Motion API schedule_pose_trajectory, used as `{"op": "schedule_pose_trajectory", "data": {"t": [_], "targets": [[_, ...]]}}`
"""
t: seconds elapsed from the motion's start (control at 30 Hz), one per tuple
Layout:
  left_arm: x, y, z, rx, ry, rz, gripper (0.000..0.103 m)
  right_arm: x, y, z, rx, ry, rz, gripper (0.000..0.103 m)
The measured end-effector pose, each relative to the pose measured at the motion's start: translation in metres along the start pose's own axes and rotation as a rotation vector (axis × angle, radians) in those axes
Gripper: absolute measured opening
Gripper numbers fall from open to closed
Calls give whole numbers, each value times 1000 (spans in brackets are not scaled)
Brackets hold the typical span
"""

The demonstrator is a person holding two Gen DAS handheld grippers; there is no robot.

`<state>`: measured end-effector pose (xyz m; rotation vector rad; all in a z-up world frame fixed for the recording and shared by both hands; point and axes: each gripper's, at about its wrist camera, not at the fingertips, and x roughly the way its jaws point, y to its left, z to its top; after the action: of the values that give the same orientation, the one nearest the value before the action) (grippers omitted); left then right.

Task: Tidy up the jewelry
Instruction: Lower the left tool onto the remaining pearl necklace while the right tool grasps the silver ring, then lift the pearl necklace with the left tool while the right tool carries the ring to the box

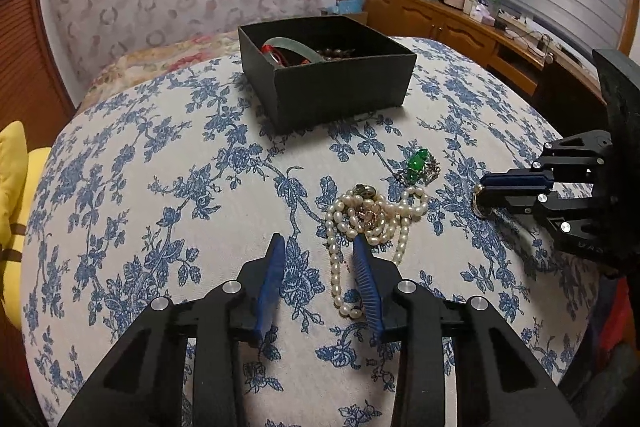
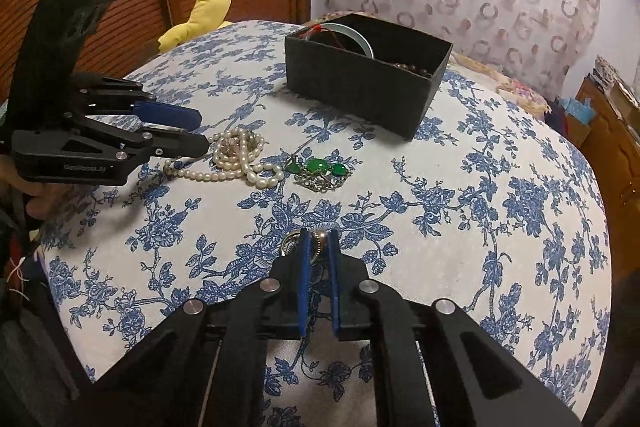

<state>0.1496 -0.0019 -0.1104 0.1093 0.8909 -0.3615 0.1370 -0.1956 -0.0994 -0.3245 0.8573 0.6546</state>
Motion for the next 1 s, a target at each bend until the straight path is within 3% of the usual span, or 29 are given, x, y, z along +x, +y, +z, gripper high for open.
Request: {"op": "schedule_pose_trajectory", "data": {"t": [0.1,0.13,0.37,0.6,1.0], "targets": [[2,0,2,4,0,7,30,-1,0,0,3,-4,0,9],[3,-1,3,7,0,12,27,-2,0,0,2,-8,-2,2],[7,4,7,1,0,38,4,-5,-2,1,8,-21,-4,3],[2,6,5,-11,-14,25,4,-11,-4,1,16,-35,-2,2],[-42,8,16,-45,-137,11,4,-22,-14,0,39,-65,-14,2]]}}
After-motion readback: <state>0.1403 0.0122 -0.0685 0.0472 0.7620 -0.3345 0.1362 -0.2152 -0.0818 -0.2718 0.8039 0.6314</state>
